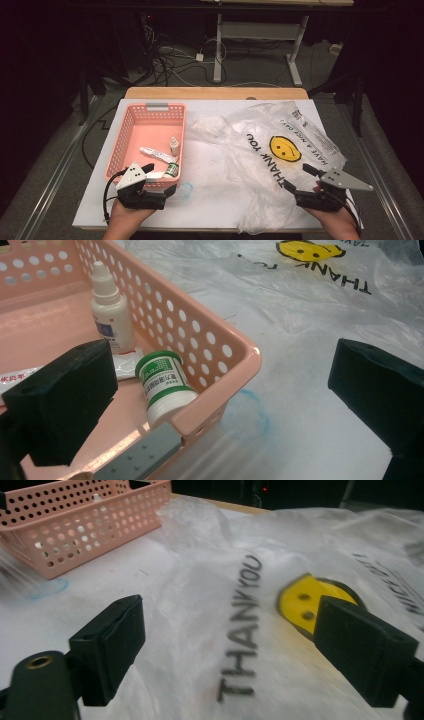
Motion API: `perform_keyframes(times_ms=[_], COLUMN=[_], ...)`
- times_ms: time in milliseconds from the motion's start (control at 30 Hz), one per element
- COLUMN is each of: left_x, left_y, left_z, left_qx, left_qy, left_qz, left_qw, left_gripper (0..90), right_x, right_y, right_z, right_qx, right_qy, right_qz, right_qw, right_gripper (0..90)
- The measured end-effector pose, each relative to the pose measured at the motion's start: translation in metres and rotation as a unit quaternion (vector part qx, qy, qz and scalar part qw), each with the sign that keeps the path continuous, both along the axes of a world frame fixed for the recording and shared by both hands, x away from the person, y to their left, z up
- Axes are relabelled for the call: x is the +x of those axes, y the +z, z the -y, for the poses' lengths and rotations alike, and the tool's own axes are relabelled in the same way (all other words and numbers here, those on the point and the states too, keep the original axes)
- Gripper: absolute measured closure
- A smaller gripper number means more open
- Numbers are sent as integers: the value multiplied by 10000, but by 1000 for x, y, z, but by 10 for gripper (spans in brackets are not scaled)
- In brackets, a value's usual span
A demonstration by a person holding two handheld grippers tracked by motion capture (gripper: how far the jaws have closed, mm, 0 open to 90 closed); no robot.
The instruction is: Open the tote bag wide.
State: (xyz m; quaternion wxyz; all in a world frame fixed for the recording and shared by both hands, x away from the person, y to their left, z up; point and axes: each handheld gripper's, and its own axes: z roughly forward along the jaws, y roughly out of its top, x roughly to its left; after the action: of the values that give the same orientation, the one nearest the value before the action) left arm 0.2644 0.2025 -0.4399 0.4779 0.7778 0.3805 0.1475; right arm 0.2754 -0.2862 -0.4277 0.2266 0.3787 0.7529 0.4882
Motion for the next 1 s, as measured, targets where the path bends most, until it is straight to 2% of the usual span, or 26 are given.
perform_keyframes(times_ms=[133,233,267,333,400,533,633,667,767,900,933,1000], left_x=[0,0,-1,-1,0,0,0,0,0,-1,-1,-3], left_y=[-2,-2,-3,-3,-4,-4,-4,-4,-4,-5,-5,-5], left_z=[-1,-1,-1,-1,-2,-2,-1,-1,-2,-4,-3,-3], left_qx=[-78,-93,-90,-108,-149,-130,-126,-119,-118,-165,-180,-188], left_qy=[0,-27,-27,-19,-45,-71,-86,-84,-3,79,72,52], left_qz=[-20,61,83,87,44,112,126,126,132,112,101,111], left_qw=[10000,9999,9999,9999,9999,9998,9998,9998,9998,9998,9998,9997], left_gripper=[0,0,0,0,0,0,0,0,0,0,0,0], right_x=[16,28,36,40,50,75,83,82,82,86,86,87], right_y=[-2,-6,-8,-8,-7,-10,-14,-15,-16,-27,-30,-34], right_z=[-27,-41,-49,-51,-59,-76,-88,-92,-97,-102,-103,-103], right_qx=[-168,-333,-407,-429,-422,-396,-379,-459,-367,-701,-774,-799], right_qy=[180,199,241,265,298,324,441,578,665,780,795,896], right_qz=[-120,-162,-219,-218,-254,-380,-494,-543,-600,-872,-960,-1091], right_qw=[9996,9991,9986,9985,9983,9980,9971,9958,9953,9907,9892,9868], right_gripper=[1,0,0,0,0,20,106,163,310,389,446,504])
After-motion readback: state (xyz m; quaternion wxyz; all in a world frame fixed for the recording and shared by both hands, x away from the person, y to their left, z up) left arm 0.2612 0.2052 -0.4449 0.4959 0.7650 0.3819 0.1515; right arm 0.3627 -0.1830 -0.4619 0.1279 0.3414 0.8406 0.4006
